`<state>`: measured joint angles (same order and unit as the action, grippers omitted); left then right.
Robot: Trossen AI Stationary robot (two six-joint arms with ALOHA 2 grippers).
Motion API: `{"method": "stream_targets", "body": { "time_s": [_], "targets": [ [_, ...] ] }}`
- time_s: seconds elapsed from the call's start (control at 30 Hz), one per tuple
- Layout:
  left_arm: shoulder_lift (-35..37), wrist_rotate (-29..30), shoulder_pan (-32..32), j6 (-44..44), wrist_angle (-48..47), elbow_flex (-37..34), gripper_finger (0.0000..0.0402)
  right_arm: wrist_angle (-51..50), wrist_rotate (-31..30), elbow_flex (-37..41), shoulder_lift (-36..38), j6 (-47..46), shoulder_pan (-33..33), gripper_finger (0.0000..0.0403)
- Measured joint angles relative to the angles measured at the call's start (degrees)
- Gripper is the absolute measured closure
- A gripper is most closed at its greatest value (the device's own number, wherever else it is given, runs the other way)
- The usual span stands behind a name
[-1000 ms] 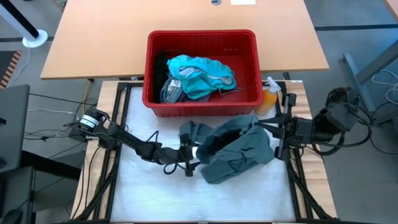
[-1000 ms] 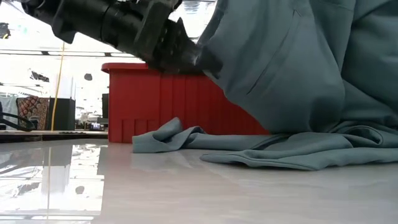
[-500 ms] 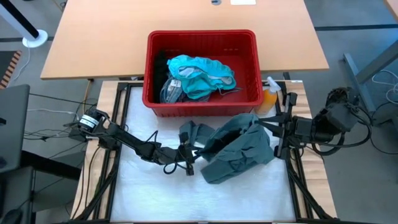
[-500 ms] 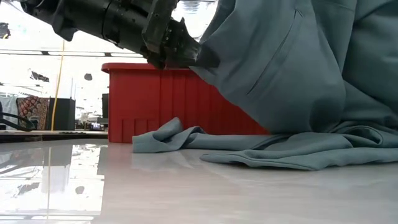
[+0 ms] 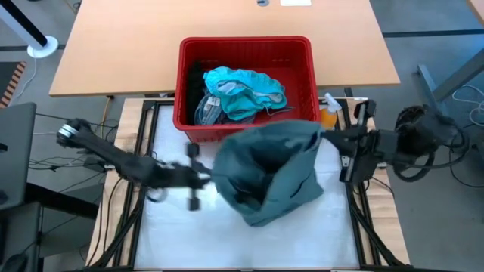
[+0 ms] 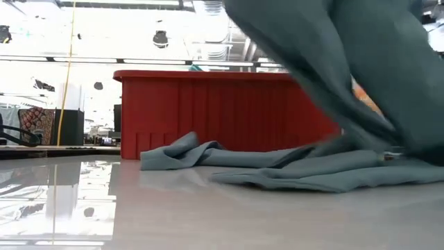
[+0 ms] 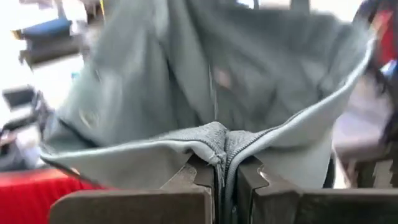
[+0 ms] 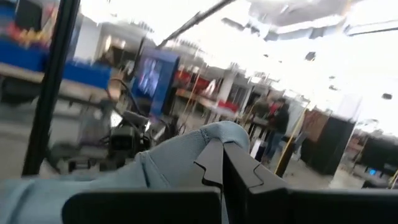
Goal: Fold Laundry from Bin
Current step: Fold the light blue pants
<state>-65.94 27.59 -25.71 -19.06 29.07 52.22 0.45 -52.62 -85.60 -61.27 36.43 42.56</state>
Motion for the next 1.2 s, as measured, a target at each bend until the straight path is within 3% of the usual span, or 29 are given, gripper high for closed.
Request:
{"method": "stream_targets", "body": {
  "time_s": [0.1, 0.27, 0.5, 0.67, 0.8, 0.97, 1.07, 1.2],
  "targets": [
    [5.0, -6.3, -0.8, 1.0, -8.1, 7.8, 0.0400, 7.9, 2.8, -0.8, -1.4, 2.9, -0.5, 0.0383],
    [4.8, -16.5, -5.3, 0.7, -20.4, 22.5, 0.0401, 8.9, 8.8, -4.7, -4.3, 3.1, 0.6, 0.0383],
    [-4.4, -13.4, -9.1, -6.0, -32.5, 48.2, 0.0401, 8.8, 10.3, -16.3, -11.4, 14.4, 6.2, 0.0383],
    [-15.7, -13.0, -10.4, -8.0, -47.6, 69.0, 0.0401, 6.2, 15.0, -24.5, -16.3, 16.4, 7.4, 0.0383],
    [-25.4, -3.4, -13.1, -15.1, -59.3, 82.7, 0.0401, -1.6, 11.8, -30.5, -20.0, 16.6, 8.5, 0.0383],
    [-25.5, 11.8, -16.3, -34.2, -49.0, 79.1, 0.0401, -9.5, 9.8, -36.8, -21.8, 18.8, 9.9, 0.0383],
    [-25.4, 17.0, -14.4, -34.9, -48.0, 80.4, 0.0401, -9.6, 9.3, -38.3, -20.9, 19.1, 8.7, 0.0383],
    [-24.8, 24.6, -7.5, -31.9, -53.2, 81.2, 0.0401, -13.6, 7.7, -38.5, -18.1, 15.5, 1.6, 0.0383]
  ]
}}
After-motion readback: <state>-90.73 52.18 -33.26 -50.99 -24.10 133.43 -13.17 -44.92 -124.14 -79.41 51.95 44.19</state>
